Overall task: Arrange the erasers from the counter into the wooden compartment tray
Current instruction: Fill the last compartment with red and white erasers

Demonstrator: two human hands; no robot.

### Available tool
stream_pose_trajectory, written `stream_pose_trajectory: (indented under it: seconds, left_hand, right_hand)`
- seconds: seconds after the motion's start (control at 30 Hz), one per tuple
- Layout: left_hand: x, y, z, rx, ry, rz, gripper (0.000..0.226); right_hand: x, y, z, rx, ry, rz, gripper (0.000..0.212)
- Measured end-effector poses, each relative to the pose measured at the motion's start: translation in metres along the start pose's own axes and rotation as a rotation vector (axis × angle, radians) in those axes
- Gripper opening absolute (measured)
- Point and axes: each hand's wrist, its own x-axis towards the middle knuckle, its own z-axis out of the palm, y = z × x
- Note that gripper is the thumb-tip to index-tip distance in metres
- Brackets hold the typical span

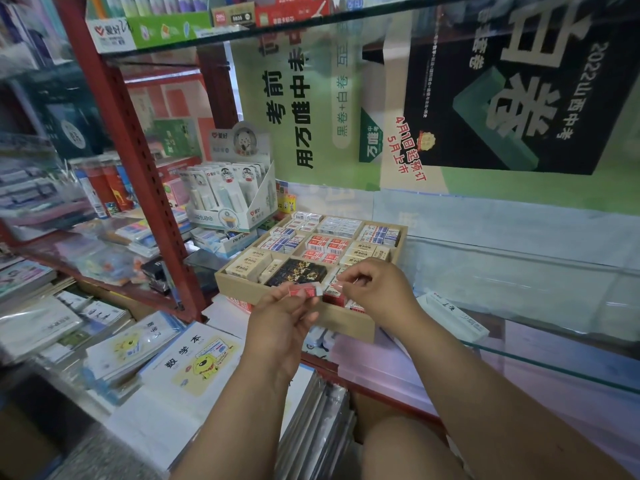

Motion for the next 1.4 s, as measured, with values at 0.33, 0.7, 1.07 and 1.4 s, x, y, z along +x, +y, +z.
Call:
stream_pose_trajectory:
  seconds: [0.33,0.7,1.07,1.4]
  left_hand:
    - [-0.011,-0.001,0.012,0.072,-0.152,-0.009,0.014]
    - [-0.015,-0.001,0.014,0.190,-0.181,-0.088,0.021]
    - [-0.016,0.003,0.017,0.152,-0.178,-0.134,0.019]
    - [-0.008,0.001,0.016,0.525,-0.006,0.113,0.022]
  right_hand:
    - [-0.005,-0.014,-0.005,0.444,-0.112,0.127,0.013]
    - [-0.014,-0.019,-0.010,0.519,-0.119,0.076,0.025]
    - [-0.016,-0.016,-0.020,0.193,-0.259,-0.031,0.027]
    - [-0.014,0.000,-0.041,0.108,0.010,0.105,0.025]
